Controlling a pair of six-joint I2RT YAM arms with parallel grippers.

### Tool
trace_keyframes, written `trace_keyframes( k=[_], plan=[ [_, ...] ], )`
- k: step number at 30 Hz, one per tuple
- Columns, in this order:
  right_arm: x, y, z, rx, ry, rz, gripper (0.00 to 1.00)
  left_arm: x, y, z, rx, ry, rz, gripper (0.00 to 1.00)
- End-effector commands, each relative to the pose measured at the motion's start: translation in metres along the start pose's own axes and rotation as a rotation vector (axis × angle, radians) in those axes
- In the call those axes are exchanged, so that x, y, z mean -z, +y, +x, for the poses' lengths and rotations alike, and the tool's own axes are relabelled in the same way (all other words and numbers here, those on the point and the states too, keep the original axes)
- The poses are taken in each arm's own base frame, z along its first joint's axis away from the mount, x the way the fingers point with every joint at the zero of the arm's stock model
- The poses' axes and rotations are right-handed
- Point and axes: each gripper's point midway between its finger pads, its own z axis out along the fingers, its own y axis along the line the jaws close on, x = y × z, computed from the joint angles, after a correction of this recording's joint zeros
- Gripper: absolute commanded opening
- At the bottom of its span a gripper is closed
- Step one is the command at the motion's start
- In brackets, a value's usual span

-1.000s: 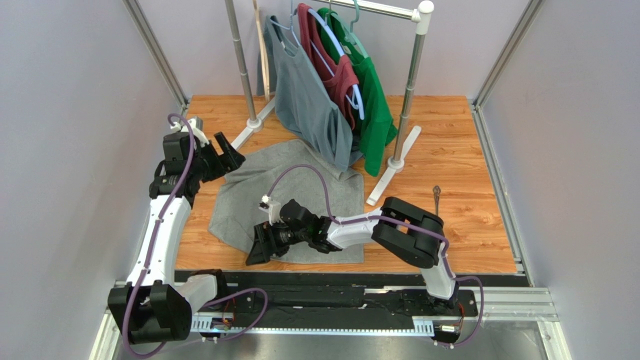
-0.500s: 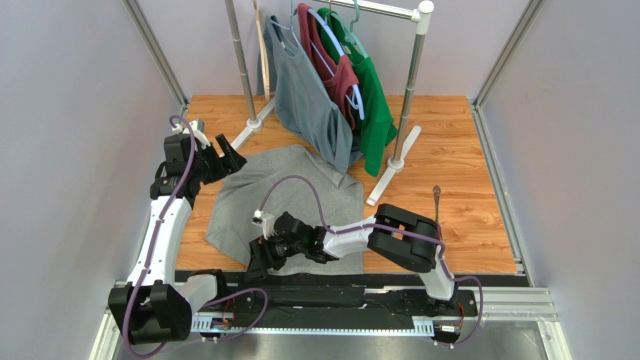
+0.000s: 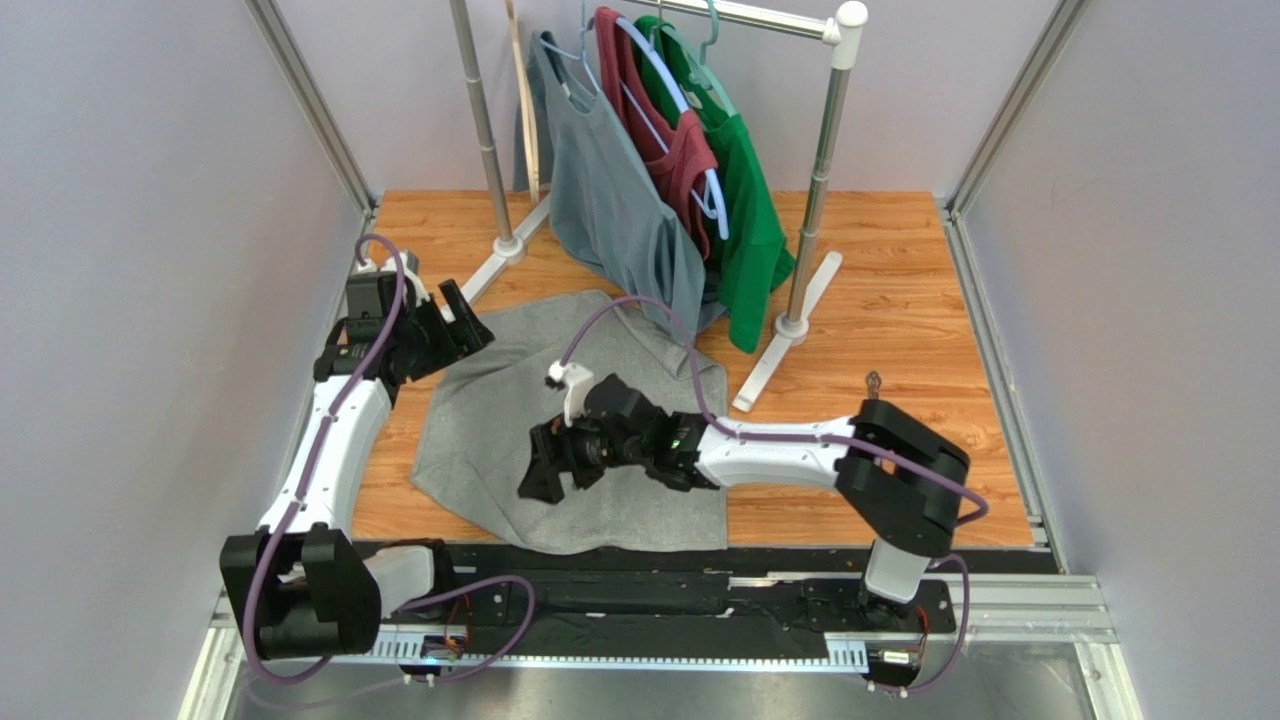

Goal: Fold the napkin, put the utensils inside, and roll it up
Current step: Flatten out the napkin at the center of the board.

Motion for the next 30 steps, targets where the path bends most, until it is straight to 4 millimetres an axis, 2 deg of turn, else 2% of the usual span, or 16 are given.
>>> trace_keyframes(
  k=[1, 2, 5, 8, 9, 11, 12, 16, 19, 23, 26, 27, 30],
  plan=[
    [0.006, -0.041, -0.003, 0.031, 0.018, 0.128, 0.81, -0.013, 0.005, 0.015, -0.033, 0.062, -0.053, 0.86],
    [0.0, -0.049, 0.003, 0.021, 0.033, 0.133, 0.81, -0.015, 0.005, 0.018, -0.028, 0.076, -0.048, 0.86],
    [-0.005, -0.064, -0.001, -0.019, 0.024, 0.139, 0.8, -0.023, 0.003, 0.032, -0.002, 0.134, -0.031, 0.86],
    [-0.007, -0.081, -0.002, -0.066, 0.023, 0.151, 0.8, -0.03, -0.007, 0.049, -0.029, 0.176, -0.036, 0.86],
    [-0.007, -0.091, -0.004, -0.084, 0.021, 0.16, 0.8, -0.032, -0.017, 0.057, -0.055, 0.196, -0.026, 0.86],
    [-0.006, -0.1, -0.005, -0.105, 0.018, 0.174, 0.79, -0.037, -0.024, 0.063, -0.073, 0.204, -0.031, 0.86],
    [-0.005, -0.111, -0.008, -0.124, 0.01, 0.199, 0.79, -0.043, -0.028, 0.075, -0.06, 0.234, -0.032, 0.86],
    [-0.003, -0.148, -0.002, -0.23, 0.023, 0.26, 0.79, -0.054, -0.037, 0.096, -0.037, 0.236, -0.04, 0.86],
    [0.0, -0.175, 0.001, -0.305, 0.024, 0.301, 0.79, -0.053, -0.039, 0.102, -0.029, 0.212, -0.059, 0.86],
    [0.001, -0.2, -0.001, -0.357, 0.01, 0.337, 0.78, -0.046, -0.047, 0.112, 0.021, 0.182, -0.047, 0.86],
    [0.002, -0.215, -0.007, -0.374, -0.008, 0.361, 0.78, -0.045, -0.043, 0.124, 0.034, 0.169, -0.067, 0.87],
    [0.005, -0.221, -0.012, -0.381, -0.023, 0.374, 0.78, -0.047, -0.037, 0.133, 0.039, 0.188, -0.082, 0.87],
    [0.009, -0.228, -0.022, -0.37, -0.045, 0.387, 0.78, -0.059, -0.035, 0.148, 0.058, 0.223, -0.071, 0.87]
  ],
)
